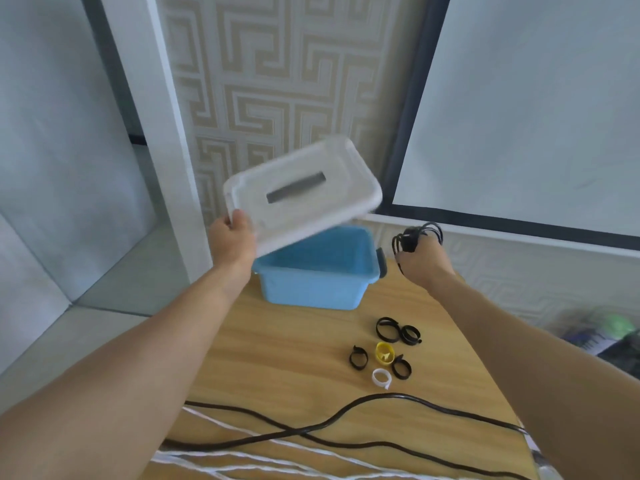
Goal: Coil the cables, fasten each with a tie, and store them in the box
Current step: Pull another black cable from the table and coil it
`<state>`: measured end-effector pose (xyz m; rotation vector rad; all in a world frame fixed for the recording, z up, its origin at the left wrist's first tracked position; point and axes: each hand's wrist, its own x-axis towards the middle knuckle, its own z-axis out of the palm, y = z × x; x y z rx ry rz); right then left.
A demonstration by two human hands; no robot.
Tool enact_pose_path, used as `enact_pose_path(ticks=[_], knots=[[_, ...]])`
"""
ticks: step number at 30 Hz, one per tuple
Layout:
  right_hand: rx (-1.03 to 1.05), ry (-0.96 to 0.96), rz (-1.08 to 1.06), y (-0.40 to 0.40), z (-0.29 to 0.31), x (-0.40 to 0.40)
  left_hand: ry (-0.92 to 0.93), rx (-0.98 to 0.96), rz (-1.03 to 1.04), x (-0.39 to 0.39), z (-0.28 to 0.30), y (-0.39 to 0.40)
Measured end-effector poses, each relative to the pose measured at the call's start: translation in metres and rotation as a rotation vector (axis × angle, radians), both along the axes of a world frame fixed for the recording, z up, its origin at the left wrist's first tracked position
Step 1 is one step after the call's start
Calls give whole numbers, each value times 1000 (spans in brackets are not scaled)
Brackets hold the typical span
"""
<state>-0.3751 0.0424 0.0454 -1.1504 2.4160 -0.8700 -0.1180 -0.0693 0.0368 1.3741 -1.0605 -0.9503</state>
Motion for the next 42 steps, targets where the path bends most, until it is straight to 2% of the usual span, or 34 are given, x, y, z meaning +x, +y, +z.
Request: enact_pose_path(ticks=[4,7,11,14,16,18,20,22,23,24,27,29,31,33,37,39,42], knots=[[-27,394,181,-3,16,14,423,249,62,10,15,-4],[-151,569,376,-16,21,29,592,336,33,20,20,-6],[-207,587,572,-44,13,56,597,384,42,32,21,-5],[-6,562,629,-58,-3,77,544,399,67,39,24,-2],[26,448,519,-60,-13,85,534,406,99,43,25,1],[-117,192,345,-58,-9,90,540,409,114,46,24,2],[-258,-201,204,-51,7,93,489,399,103,44,20,3],[-361,-710,129,-41,28,91,370,376,77,37,16,5],[-380,-891,123,-34,37,86,286,355,69,32,13,6],[-370,-975,140,-26,44,78,183,329,48,25,13,11],[-330,-937,173,-7,55,57,-108,199,-120,7,11,25],[-397,-906,59,4,53,41,-194,157,-317,-6,10,34],[-512,-997,-81,18,43,19,-322,134,-451,-18,7,42],[-604,-1089,-177,38,29,-6,-410,61,-470,-27,3,50],[-717,-1187,-310,83,-6,-52,-431,-155,-392,-39,-6,73],[-751,-1218,-395,102,-25,-69,-467,-174,-483,-48,-15,83],[-747,-1249,-508,125,-53,-79,-680,-105,-711,-60,-35,100]])
